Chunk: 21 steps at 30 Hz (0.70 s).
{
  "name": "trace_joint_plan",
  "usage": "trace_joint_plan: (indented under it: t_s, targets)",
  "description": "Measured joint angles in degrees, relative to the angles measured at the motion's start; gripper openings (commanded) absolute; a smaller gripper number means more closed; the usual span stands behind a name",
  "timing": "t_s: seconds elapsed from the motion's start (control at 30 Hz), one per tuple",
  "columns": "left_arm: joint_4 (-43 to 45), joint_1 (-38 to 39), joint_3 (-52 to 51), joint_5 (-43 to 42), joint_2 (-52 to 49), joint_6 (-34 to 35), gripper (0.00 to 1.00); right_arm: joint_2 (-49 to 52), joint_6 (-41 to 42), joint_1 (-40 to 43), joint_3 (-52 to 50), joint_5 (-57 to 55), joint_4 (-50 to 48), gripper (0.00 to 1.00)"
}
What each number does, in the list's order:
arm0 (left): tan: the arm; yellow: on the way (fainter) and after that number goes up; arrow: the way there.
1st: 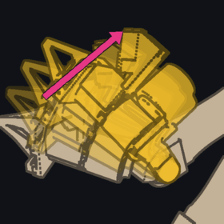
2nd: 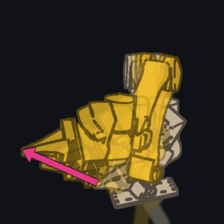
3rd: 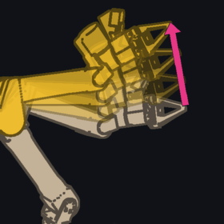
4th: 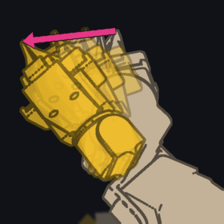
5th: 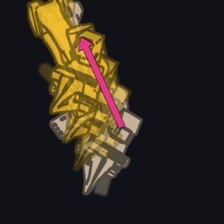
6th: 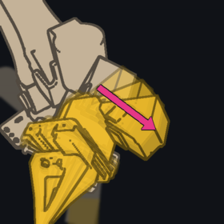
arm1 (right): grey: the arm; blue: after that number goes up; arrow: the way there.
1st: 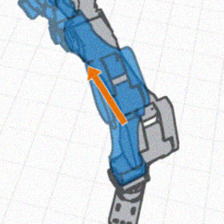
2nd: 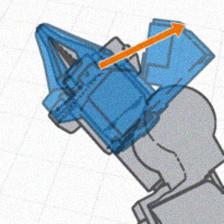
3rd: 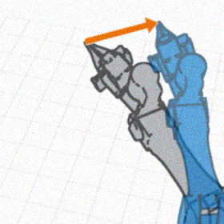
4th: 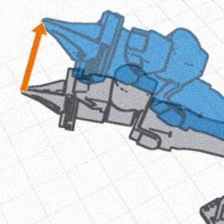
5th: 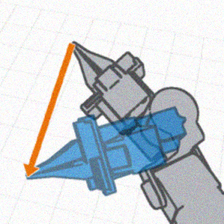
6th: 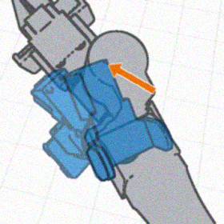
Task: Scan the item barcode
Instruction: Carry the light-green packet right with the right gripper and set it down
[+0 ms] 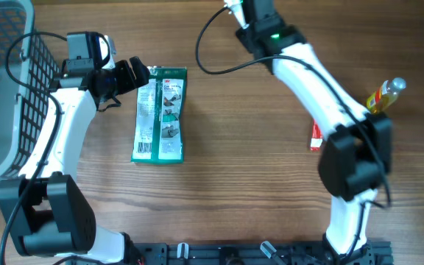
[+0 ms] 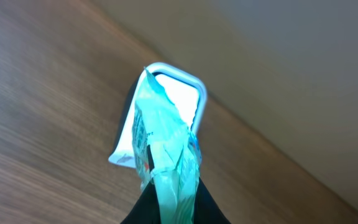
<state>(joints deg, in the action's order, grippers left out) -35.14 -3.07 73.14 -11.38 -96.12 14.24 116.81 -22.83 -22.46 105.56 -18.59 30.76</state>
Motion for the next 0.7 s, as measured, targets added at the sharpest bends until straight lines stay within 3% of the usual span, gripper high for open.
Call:
trace_joint_plan:
  t_s: [0.13, 0.2, 0.37, 0.4, 0.43, 0.6, 0.7]
  targets:
    - [-0.07, 0.0, 0.0, 0.02, 0.0, 0.0, 1.0, -7.23, 6.69, 4.81, 0.59, 20.37, 29.73, 0.04]
    - [-0.04, 0.0, 0.0, 0.04, 0.0, 0.0, 1.0, -6.88, 8.76, 6.58, -2.95, 29.07, 37.86, 0.06]
    - [-0.04, 0.0, 0.0, 0.02, 0.0, 0.0, 1.0, -6.08, 14.34, 8.87, -24.02, 32.44, 31.23, 0.1]
    - [0.02, 0.0, 0.0, 0.02, 0.0, 0.0, 1.0, -6.05, 14.67, 8.85, -25.92, 31.71, 30.45, 0.28]
    - [-0.02, 0.0, 0.0, 0.02, 0.0, 0.0, 1.0, -6.01, 14.82, 8.85, -26.99, 30.29, 29.62, 0.66]
    - [-0.04, 0.0, 0.0, 0.02, 0.0, 0.0, 1.0, -6.01, 23.56, 8.85, -27.52, 24.04, 21.66, 0.99]
    - [-0.04, 0.0, 0.0, 0.02, 0.0, 0.0, 1.0, -6.01, 30.21, 8.28, -27.52, 24.72, 21.92, 0.99]
